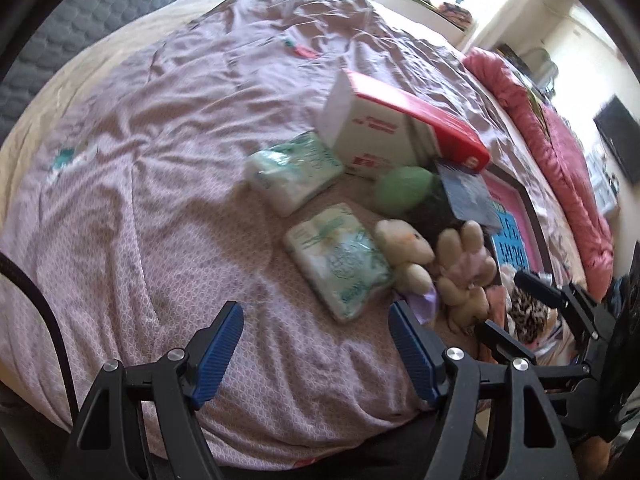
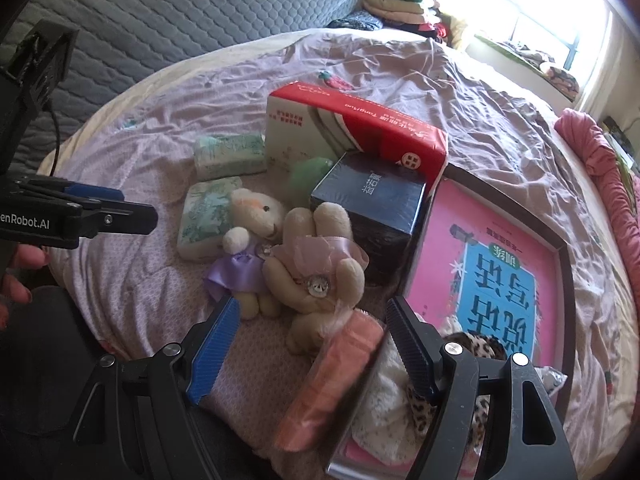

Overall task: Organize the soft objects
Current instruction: 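Withdraw both tools from the tray toward the pile of plush toys, then grasp the tissue pack with the left tool while the right tool grasps the pink-bowed plush bunny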

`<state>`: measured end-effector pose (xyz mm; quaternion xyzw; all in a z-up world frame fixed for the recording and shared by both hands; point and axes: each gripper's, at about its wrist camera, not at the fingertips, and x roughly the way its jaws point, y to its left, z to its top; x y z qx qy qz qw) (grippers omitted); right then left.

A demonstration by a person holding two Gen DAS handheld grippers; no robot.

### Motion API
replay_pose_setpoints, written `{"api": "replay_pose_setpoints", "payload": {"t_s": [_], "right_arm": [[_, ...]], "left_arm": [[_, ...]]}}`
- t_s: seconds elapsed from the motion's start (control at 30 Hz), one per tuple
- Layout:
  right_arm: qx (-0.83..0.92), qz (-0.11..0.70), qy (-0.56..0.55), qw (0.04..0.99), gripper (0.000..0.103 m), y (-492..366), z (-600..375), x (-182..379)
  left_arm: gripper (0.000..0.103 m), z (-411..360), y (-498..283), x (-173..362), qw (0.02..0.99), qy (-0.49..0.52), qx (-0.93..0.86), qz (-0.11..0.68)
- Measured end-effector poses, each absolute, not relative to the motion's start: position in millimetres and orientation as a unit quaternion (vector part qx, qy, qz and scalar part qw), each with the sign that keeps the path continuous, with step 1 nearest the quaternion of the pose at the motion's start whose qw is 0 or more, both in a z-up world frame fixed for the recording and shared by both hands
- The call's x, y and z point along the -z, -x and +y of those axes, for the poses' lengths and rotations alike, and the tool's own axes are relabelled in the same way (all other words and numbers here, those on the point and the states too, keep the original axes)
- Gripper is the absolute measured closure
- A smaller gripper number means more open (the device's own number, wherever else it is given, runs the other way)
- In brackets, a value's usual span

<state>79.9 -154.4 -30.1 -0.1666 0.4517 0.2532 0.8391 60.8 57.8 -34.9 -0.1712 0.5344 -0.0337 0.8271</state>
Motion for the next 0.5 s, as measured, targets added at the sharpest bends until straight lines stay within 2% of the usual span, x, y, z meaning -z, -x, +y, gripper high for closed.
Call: {"api": "replay_pose_setpoints", "payload": {"t_s": [0.23, 0.5], "right_arm": [[-0.252, 0.458, 0.163, 0.836, 0.026, -92, -151, 37], [-0.248, 0.469, 0.166, 0.831, 0.026, -102, -147, 49]], "left_arm": [[0.029, 70, -78, 57, 0.806, 0.250, 0.031, 0.536], [0.029, 71, -98, 77, 0.796, 0.272, 0.031, 0.539]]}}
